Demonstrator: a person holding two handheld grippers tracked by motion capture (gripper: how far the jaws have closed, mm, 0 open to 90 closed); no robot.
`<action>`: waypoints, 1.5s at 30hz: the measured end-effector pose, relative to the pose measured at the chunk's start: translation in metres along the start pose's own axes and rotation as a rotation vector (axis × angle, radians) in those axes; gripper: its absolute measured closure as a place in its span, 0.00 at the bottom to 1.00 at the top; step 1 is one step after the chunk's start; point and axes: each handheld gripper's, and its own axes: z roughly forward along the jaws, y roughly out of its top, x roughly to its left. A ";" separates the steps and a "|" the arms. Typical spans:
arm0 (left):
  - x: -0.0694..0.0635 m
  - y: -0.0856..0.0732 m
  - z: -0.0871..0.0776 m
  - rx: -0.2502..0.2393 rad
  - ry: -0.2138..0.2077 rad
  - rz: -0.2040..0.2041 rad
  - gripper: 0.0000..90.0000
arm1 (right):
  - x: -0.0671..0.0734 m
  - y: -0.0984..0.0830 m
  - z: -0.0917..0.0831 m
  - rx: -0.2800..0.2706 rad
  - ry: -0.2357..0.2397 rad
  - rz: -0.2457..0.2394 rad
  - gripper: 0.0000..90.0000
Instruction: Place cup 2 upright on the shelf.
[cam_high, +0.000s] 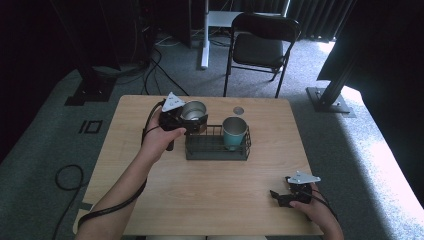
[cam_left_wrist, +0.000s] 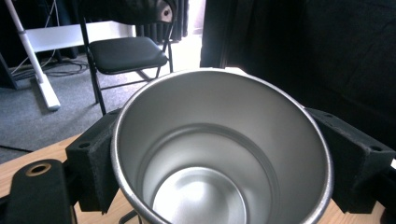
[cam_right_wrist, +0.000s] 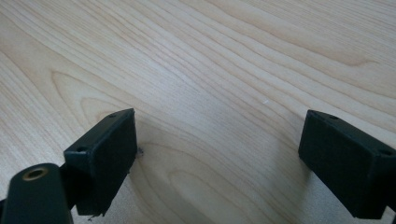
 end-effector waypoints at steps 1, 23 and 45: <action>0.000 -0.001 0.003 0.007 -0.001 -0.002 0.16 | 0.000 0.000 0.000 0.000 0.000 0.000 0.12; 0.003 -0.035 0.051 0.070 -0.033 -0.037 0.16 | 0.000 0.000 0.000 0.002 0.000 0.000 0.12; -0.003 -0.065 0.078 0.116 -0.005 -0.052 0.16 | 0.000 0.000 0.000 0.002 0.000 0.000 0.12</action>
